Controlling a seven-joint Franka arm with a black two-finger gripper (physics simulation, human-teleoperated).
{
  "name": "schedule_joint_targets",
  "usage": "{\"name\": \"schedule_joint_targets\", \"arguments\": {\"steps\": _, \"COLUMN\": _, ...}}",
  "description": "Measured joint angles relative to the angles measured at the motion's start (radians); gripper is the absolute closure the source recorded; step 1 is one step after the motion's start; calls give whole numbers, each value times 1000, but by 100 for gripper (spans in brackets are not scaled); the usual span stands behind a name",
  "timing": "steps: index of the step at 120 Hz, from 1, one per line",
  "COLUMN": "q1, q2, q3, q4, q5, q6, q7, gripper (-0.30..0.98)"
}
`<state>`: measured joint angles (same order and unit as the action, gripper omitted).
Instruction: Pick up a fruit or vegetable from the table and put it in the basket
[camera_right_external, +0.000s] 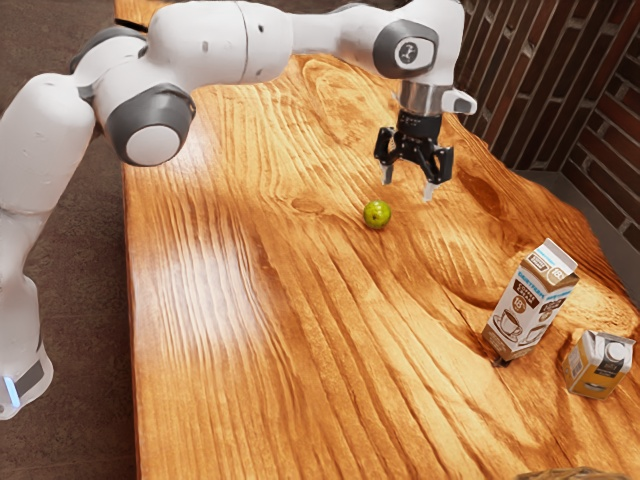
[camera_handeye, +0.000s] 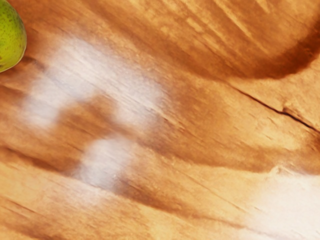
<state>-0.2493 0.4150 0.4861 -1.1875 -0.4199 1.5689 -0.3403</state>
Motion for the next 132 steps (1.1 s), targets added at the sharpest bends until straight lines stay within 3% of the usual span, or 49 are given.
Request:
{"name": "schedule_joint_targets", "arguments": {"steps": 20, "q1": 44, "q2": 87, "q3": 0, "q4": 2, "q5": -15, "q6": 95, "q7": -56, "gripper": 0}}
{"name": "schedule_joint_targets", "arguments": {"steps": 65, "q1": 123, "q2": 99, "q3": 24, "q4": -2, "q5": 91, "q6": 167, "q7": -137, "gripper": 0}}
{"name": "schedule_joint_targets", "arguments": {"steps": 132, "q1": 2, "q2": 79, "q3": 102, "q4": -143, "q5": 113, "q6": 170, "q7": -219, "gripper": 1}}
